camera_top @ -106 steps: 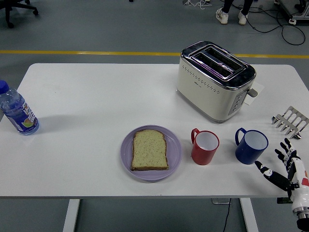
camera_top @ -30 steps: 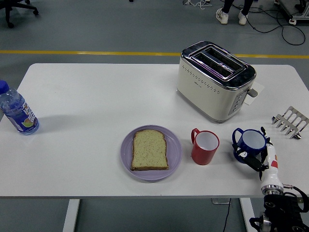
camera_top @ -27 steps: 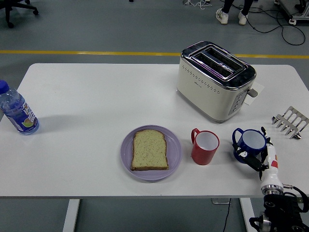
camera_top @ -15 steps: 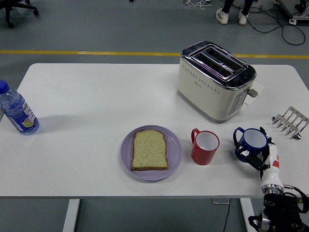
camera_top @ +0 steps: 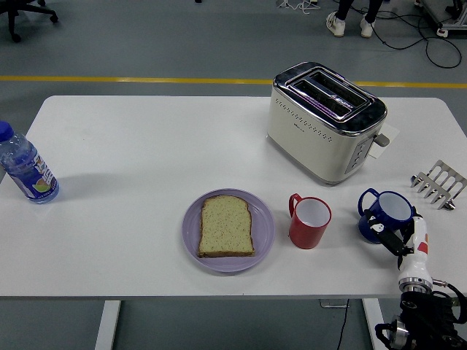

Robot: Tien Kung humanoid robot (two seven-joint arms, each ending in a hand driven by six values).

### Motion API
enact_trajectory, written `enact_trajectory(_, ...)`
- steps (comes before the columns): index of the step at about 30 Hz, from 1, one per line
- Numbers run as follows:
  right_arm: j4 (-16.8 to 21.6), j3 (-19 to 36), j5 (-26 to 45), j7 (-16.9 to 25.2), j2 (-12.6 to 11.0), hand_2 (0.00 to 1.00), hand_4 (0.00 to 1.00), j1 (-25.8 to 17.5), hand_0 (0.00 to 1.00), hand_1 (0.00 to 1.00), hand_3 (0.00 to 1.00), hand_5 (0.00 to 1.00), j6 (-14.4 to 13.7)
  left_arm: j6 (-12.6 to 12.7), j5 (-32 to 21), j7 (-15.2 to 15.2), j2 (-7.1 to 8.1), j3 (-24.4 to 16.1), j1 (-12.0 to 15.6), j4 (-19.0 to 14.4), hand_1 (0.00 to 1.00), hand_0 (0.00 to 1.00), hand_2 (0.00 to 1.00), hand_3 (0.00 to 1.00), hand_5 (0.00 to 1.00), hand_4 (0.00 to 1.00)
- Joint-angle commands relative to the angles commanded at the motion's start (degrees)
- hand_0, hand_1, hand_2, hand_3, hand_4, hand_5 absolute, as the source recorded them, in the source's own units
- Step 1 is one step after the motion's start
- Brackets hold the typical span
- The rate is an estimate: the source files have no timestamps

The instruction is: Pick up the cup,pour liquid into bread,place the cup on the desk

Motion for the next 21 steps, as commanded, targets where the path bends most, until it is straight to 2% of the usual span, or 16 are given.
enact_trajectory(3, 0.19, 0.20, 0.54, 0.47, -0.04, 0.644, 0.822, -0.08, 0.610, 0.559, 0.693, 0.075, -0.08, -0.01, 0.01, 0.01, 0.00, -0.04, -0.02, -0.01, 0.645, 0.637, 0.656, 0.546, 0.846, 0.320)
enact_trajectory(4, 0.25, 0.29, 0.68, 0.59, -0.05, 0.619, 0.799, -0.10, 0.574, 0.515, 0.677, 0.057, -0.09, -0.01, 0.01, 0.01, 0.00, -0.05, -0.02, 0.00, 0.646, 0.637, 0.656, 0.547, 0.846, 0.320)
enact_trajectory(9, 0.76, 1.18, 0.64, 0.81, -0.14, 0.619, 0.799, -0.32, 0.574, 0.515, 0.677, 0.057, -0.40, 0.00, -0.01, 0.03, 0.00, -0.10, -0.08, 0.01, 0.646, 0.637, 0.656, 0.547, 0.846, 0.320)
enact_trajectory(10, 0.85, 1.33, 0.56, 0.80, -0.15, 0.589, 0.744, -0.35, 0.533, 0.463, 0.664, 0.004, -0.45, 0.00, -0.02, 0.03, 0.00, -0.09, -0.08, 0.01, 0.646, 0.636, 0.656, 0.547, 0.846, 0.320)
enact_trajectory(15, 2.15, 3.36, -1.85, -1.09, -0.31, 0.589, 0.744, -0.64, 0.533, 0.463, 0.664, 0.004, 0.30, 0.01, 0.03, 0.04, 0.00, -0.22, -0.11, 0.03, 0.646, 0.636, 0.656, 0.547, 0.846, 0.320)
enact_trajectory(16, 2.46, 4.01, -3.31, -1.91, -0.48, 0.542, 0.708, -0.69, 0.477, 0.422, 0.567, 0.002, 0.75, 0.00, 0.11, 0.04, 0.00, -0.29, -0.12, 0.01, 0.646, 0.636, 0.656, 0.548, 0.846, 0.320)
enact_trajectory(21, 4.32, 6.03, -7.06, -3.49, -1.20, 0.542, 0.708, -1.00, 0.477, 0.422, 0.567, 0.002, 1.05, 0.03, 0.13, 0.04, 0.00, -0.54, -0.11, 0.01, 0.646, 0.636, 0.656, 0.548, 0.846, 0.320)
